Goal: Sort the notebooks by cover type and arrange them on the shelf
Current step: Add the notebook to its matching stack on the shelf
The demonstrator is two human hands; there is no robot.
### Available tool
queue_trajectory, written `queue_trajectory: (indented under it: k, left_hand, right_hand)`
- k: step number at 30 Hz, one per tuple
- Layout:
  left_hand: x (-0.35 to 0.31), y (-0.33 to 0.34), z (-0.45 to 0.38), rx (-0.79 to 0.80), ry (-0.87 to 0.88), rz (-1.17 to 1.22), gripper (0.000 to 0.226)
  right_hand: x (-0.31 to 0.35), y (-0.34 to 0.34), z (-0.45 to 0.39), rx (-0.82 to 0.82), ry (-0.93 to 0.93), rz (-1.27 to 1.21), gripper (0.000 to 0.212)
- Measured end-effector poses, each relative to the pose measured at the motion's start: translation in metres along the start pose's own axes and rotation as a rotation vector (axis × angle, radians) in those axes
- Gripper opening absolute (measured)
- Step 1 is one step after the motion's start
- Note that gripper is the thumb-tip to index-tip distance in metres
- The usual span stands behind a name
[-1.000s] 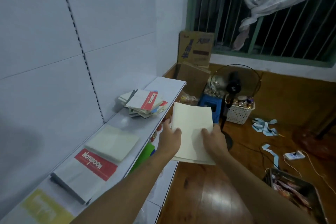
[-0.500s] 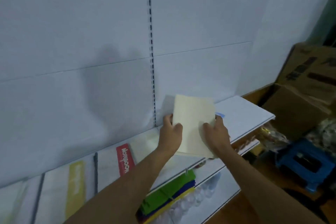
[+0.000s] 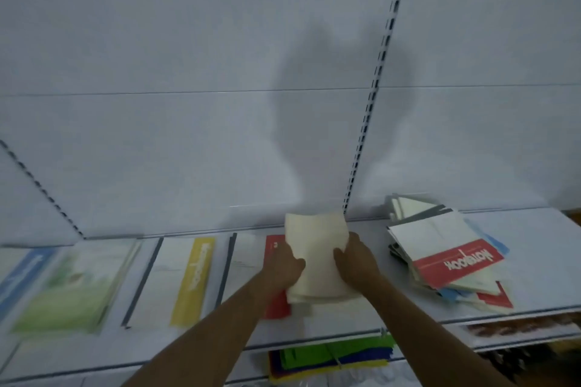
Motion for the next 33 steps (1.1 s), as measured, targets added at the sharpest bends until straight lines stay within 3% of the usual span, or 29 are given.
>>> queue_trajectory:
  k: [4, 10, 14, 17, 19, 22, 26, 29, 31, 33]
  left_hand:
    - [0.014, 0.017, -0.019, 0.017, 0.010, -0.183, 0.066]
    - [0.020, 0.037, -0.027, -0.087, 0.049, -0.316, 0.050]
    - [0.021, 0.044, -0.029, -0.146, 0.032, -0.332, 0.058]
    - [0.023, 0.048, -0.023, -0.188, 0.076, -0.337, 0.063]
    - [0.023, 0.049, -0.018, -0.199, 0.086, -0.323, 0.055]
    - [0.020, 0.049, -0.005, -0.200, 0.092, -0.330, 0.043]
    - [0.022, 0.038, 0.014, -0.231, 0.088, -0.248, 0.059]
    - [0.033, 0.016, 0.045, -0.371, 0.019, -0.156, 0.048]
    - [0.044, -0.005, 0.070, -0.427, 0.002, -0.106, 0.048]
    - [0.067, -0.034, 0.098, -0.522, -0.040, -0.072, 0.054]
  right_hand:
    - [-0.019, 0.015, -0.011, 0.032, 0.081, 0.044, 0.043]
    - [-0.033, 0.027, -0.023, 0.069, 0.151, 0.172, 0.043]
    - [-0.032, 0.030, -0.027, 0.036, 0.139, 0.333, 0.059]
    - [-0.027, 0.033, -0.024, -0.016, 0.017, 0.504, 0.055]
    - [-0.023, 0.035, -0.022, -0.033, -0.074, 0.597, 0.041]
    - [-0.021, 0.036, -0.021, -0.015, -0.156, 0.705, 0.036]
    - [-0.016, 0.033, -0.027, 0.004, -0.202, 0.811, 0.033]
    - [0.018, 0.046, -0.024, -0.036, -0.169, 0.725, 0.030]
    - [0.057, 0.070, -0.016, -0.047, -0.346, 0.581, 0.029]
    - [0.099, 0.104, 0.003, 0.081, -0.585, 0.473, 0.029]
Point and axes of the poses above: each hand's wrist, its own z-axis away from the middle knuckle, its own y-axis out of the palm, x = y × z, the point moved 3 cm from there along -z, towards the middle knuckle, and after that the axes turned 1 degree about z, right-handed, at the moved point
